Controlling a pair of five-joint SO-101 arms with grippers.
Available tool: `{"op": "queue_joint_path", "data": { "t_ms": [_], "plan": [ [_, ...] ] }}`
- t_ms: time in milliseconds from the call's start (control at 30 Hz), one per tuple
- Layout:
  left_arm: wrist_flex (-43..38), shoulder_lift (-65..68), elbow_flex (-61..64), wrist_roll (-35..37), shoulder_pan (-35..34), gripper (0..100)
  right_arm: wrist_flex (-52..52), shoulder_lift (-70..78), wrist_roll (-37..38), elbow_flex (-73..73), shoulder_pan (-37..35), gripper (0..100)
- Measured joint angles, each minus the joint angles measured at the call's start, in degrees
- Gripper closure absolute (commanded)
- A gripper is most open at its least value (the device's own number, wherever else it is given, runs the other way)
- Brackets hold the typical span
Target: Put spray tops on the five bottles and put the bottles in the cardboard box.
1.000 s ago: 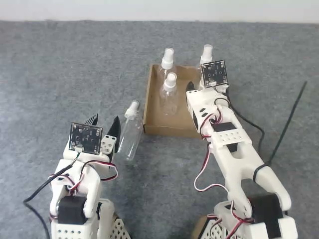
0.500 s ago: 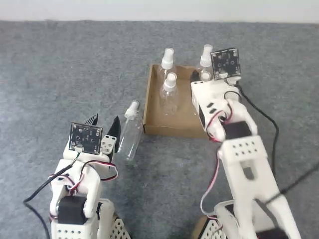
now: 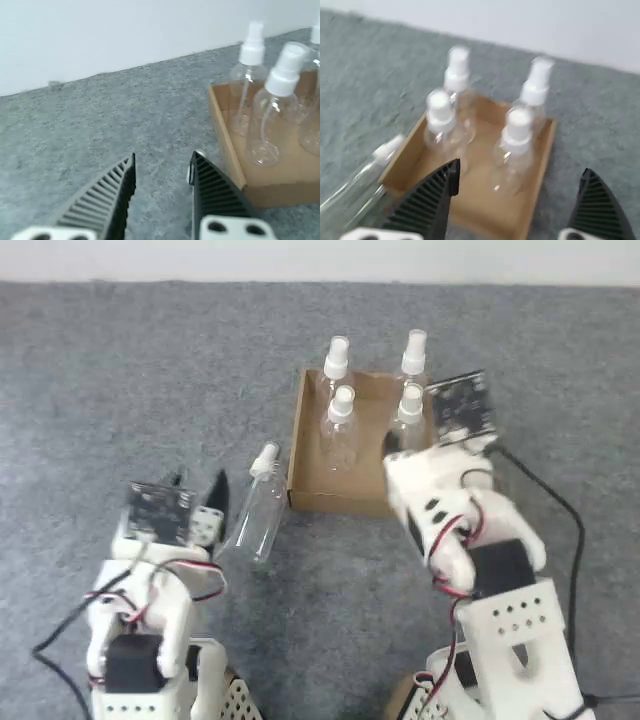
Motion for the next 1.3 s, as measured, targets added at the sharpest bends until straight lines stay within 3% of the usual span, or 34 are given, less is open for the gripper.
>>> {"op": "queue_joint_path", "data": {
  "t_ms": [200,433,600,767,967,1300],
  "plan": [
    [3.9,20.7,-20.7,-3.5,-9.1,83,4.2,-0.2,-2.4,0.0,-15.2,68.1],
    [7.1,51.2,-47.0,-6.7,-25.5,76,2.1,3.4,-7.6,0.0,-29.7,68.1],
    [7.1,68.0,-58.8,-7.0,-33.9,76,-5.9,15.6,-11.8,-2.9,-32.6,68.1],
    [3.8,77.5,-63.2,-7.0,-40.3,76,-10.7,31.9,-23.5,-11.1,-35.6,68.1],
    [-0.4,81.5,-63.5,-7.0,-43.9,76,-11.4,48.4,-39.5,-18.9,-36.7,68.1],
    [-3.3,86.2,-63.5,-7.0,-45.8,76,-11.6,56.8,-49.5,-19.8,-36.7,68.1]
  ]
}}
